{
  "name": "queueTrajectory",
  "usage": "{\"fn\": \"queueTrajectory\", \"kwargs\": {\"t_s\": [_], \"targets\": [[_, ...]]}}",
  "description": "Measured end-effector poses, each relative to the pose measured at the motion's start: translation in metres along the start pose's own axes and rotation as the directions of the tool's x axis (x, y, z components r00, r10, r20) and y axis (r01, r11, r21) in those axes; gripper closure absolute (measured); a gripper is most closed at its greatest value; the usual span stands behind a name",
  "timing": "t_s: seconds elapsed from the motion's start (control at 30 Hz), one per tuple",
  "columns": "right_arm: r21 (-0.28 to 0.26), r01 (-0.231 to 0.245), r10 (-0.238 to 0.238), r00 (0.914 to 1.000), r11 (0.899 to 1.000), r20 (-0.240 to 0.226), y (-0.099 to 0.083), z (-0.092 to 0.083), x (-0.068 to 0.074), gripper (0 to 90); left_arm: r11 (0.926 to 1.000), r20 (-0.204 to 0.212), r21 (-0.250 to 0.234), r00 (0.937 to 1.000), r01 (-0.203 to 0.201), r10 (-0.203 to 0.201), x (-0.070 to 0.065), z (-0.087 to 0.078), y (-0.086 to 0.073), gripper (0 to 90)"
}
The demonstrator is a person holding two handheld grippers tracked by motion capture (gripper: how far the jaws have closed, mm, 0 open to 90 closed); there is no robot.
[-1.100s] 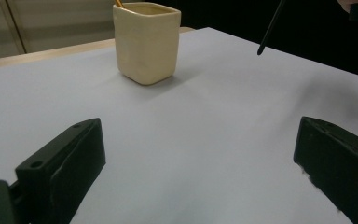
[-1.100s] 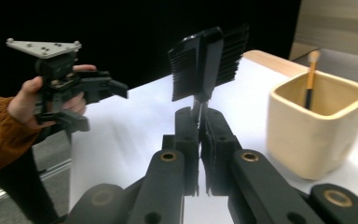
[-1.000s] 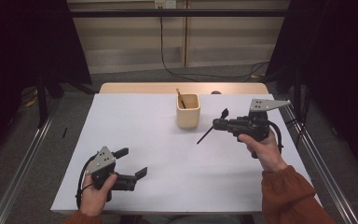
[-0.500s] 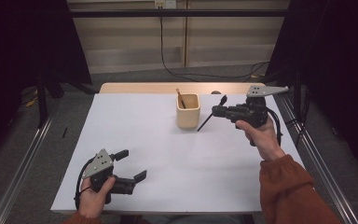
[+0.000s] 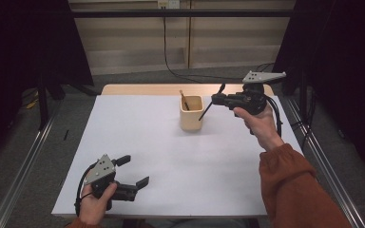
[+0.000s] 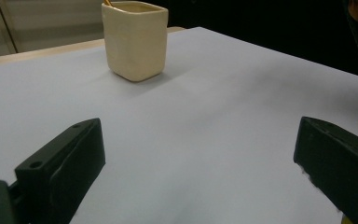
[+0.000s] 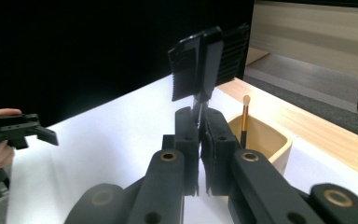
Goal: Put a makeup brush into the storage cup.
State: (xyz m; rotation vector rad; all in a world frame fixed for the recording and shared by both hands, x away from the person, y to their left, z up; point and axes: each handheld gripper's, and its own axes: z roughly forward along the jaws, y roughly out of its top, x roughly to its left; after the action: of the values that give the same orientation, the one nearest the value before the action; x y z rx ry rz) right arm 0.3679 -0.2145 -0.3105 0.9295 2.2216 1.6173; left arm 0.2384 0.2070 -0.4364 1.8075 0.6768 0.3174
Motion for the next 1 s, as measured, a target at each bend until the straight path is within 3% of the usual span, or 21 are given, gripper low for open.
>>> {"fn": "queueTrajectory", "kwargs": {"t_s": [0.37,0.57,0.77,1.0], "targets": [[0.021,0.015,-0.016,0.9979,1.0,0.062,0.024,0.008,-0.012,85.7,0.9999,0.014,0.006,0.9999,-0.009,0.008,0.002,0.001,0.0,1.9],[0.004,0.012,-0.012,0.9971,1.0,0.075,0.035,0.018,-0.016,85.7,1.0,-0.012,-0.006,0.9999,-0.004,0.004,0.003,0.0,0.001,1.9],[0.049,0.034,-0.038,0.9952,0.998,0.09,0.043,0.037,-0.013,85.7,0.9999,-0.032,-0.011,0.9995,-0.004,0.004,0.004,0.0,0.001,1.8],[0.076,0.019,-0.027,0.9944,0.997,0.102,0.042,0.047,-0.019,85.7,0.9999,-0.028,-0.011,0.9996,-0.004,0.004,0.004,0.0,0.001,1.9]]}}
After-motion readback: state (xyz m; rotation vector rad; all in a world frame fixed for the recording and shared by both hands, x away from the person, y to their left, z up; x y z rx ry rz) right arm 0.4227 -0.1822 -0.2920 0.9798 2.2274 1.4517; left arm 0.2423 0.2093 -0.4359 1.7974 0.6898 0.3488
